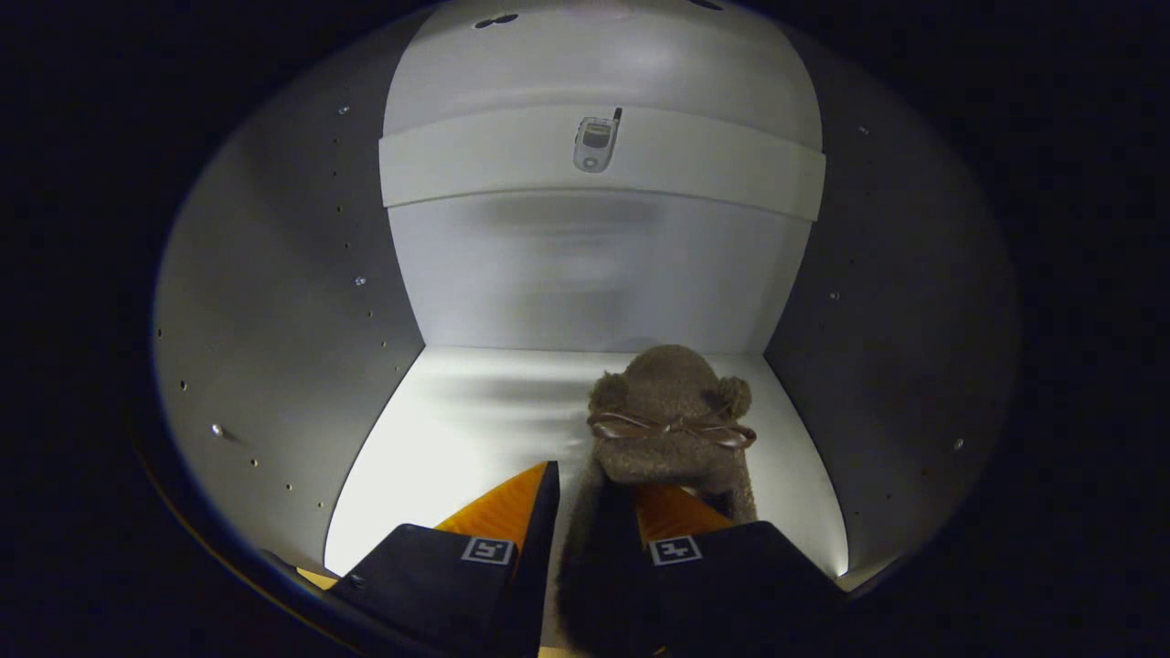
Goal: Open the shoe cabinet door, grab the shoes and put them into the shoe cabinet, then close the shoe cabinet door.
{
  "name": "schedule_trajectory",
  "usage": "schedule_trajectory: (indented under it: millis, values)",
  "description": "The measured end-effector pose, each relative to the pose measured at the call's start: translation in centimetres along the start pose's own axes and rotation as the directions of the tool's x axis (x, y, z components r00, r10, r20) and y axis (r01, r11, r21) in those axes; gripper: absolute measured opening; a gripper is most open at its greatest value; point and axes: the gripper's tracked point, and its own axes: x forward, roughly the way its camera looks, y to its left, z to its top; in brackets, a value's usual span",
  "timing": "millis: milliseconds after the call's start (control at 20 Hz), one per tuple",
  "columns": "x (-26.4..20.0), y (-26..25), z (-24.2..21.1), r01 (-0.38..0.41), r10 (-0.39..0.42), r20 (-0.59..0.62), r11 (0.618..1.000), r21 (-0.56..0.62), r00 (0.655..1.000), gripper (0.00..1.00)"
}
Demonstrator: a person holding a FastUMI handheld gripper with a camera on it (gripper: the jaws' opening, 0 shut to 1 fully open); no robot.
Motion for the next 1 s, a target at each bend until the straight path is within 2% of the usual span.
schedule_trajectory:
  millis: [150,200,400,500,850,1000]
  values:
    - [-1.3,0.4,0.0,0.006,-0.006,0.010,1.000,0.016,1.000,0.46]
    - [-2.0,0.5,-0.2,0.005,-0.005,0.012,1.000,0.021,1.000,0.51]
    - [-4.0,1.0,0.1,-0.001,-0.001,0.055,0.999,0.037,0.998,1.00]
    - [-4.9,1.5,-0.1,-0.031,0.027,0.049,0.997,0.070,0.998,0.98]
    - [-9.9,1.7,0.8,-0.036,0.023,0.137,0.995,0.092,0.990,0.99]
    - [-13.4,1.6,1.2,-0.036,0.018,0.190,0.995,0.089,0.982,0.99]
